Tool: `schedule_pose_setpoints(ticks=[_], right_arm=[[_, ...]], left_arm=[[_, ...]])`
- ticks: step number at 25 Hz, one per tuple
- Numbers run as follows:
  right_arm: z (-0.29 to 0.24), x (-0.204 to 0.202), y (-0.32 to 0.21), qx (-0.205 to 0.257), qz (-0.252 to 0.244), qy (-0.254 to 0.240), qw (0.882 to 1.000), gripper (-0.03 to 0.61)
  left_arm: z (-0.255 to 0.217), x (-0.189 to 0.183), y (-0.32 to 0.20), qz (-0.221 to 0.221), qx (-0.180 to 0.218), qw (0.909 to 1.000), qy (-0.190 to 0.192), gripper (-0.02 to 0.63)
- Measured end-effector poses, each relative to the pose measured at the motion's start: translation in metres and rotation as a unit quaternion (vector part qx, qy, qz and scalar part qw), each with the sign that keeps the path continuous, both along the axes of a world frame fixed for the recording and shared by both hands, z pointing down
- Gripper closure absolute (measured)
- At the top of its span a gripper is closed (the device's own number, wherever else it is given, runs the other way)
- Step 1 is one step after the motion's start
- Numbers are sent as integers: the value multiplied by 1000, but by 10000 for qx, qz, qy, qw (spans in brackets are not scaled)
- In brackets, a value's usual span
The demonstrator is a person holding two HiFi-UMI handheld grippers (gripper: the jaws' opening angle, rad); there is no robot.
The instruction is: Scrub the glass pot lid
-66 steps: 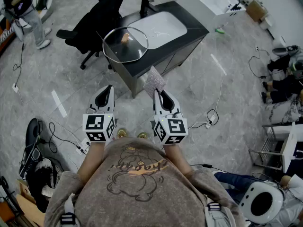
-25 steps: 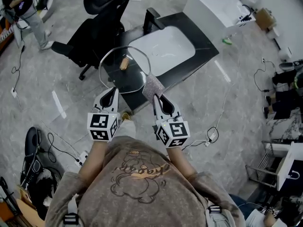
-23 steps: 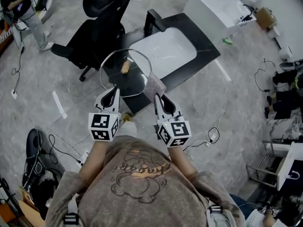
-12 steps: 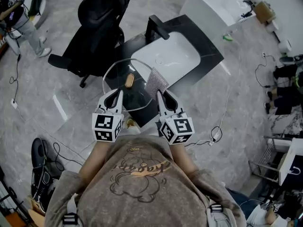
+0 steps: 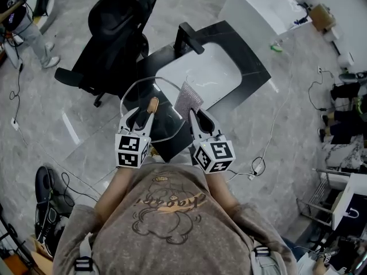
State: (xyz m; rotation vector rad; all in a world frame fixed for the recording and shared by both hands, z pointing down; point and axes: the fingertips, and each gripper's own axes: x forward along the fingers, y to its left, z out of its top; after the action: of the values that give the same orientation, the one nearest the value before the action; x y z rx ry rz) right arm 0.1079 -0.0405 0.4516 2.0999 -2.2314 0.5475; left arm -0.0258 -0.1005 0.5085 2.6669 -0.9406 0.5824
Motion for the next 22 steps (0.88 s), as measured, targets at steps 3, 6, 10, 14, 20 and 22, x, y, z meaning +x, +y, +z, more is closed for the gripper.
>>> schedule_pose_setpoints(ticks=[3,6,10,14,20,22], right_arm=[[3,8,-4,-58,-72,-19,10000,509],[9,15,-7,-117,-148,-41,9998,509],[18,21,-12,-195,-266,-73,9994,509],[25,25,-18,-278,-410,-96,9987,509],[35,32,-30,-405,-669,-68,9969,509],[43,37,-37,-517,-813,-22,9953,509]], left_arm=[[27,9,-7,-24,-236,9995,-223,456],[56,16,-16,-20,-455,9977,-493,443],[86,26,-26,-10,-719,9946,-745,435],[111,34,-30,-33,-863,9915,-977,426],[125,35,-30,-237,-1008,9885,-1103,430],[125,36,-29,-280,-1007,9887,-1072,430]])
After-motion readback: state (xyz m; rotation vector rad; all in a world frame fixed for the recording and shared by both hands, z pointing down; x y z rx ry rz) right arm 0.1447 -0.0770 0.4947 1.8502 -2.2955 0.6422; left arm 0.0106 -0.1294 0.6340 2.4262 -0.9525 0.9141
